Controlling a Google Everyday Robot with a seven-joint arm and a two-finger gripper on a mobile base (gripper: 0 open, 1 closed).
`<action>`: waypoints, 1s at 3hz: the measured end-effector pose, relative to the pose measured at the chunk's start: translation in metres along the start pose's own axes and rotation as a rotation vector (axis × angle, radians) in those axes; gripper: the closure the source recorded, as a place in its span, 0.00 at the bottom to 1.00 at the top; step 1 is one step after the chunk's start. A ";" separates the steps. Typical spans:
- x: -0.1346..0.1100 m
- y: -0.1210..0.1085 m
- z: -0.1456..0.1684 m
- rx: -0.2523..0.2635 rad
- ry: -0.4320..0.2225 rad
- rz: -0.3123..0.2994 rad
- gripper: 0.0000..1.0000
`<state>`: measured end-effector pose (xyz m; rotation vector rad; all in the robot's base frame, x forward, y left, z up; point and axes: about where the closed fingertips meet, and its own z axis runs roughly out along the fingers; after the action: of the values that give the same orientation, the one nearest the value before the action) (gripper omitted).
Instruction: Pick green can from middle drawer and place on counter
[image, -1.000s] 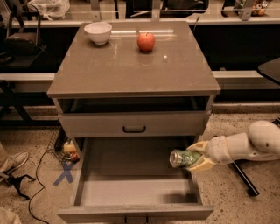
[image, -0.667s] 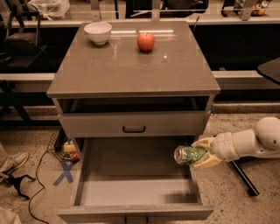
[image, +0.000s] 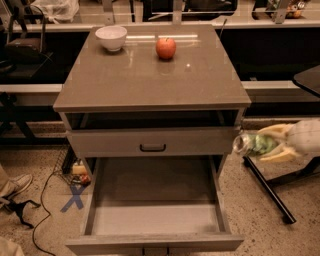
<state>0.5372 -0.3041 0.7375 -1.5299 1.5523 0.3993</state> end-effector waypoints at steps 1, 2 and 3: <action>-0.042 -0.036 -0.058 0.084 -0.066 -0.076 1.00; -0.042 -0.035 -0.058 0.083 -0.067 -0.075 1.00; -0.075 -0.059 -0.060 0.089 -0.012 -0.133 1.00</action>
Offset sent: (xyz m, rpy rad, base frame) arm 0.0018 -0.0207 0.0608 0.0386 -0.0952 0.0011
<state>0.5574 -0.3125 0.8482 -1.5482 1.4307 0.2597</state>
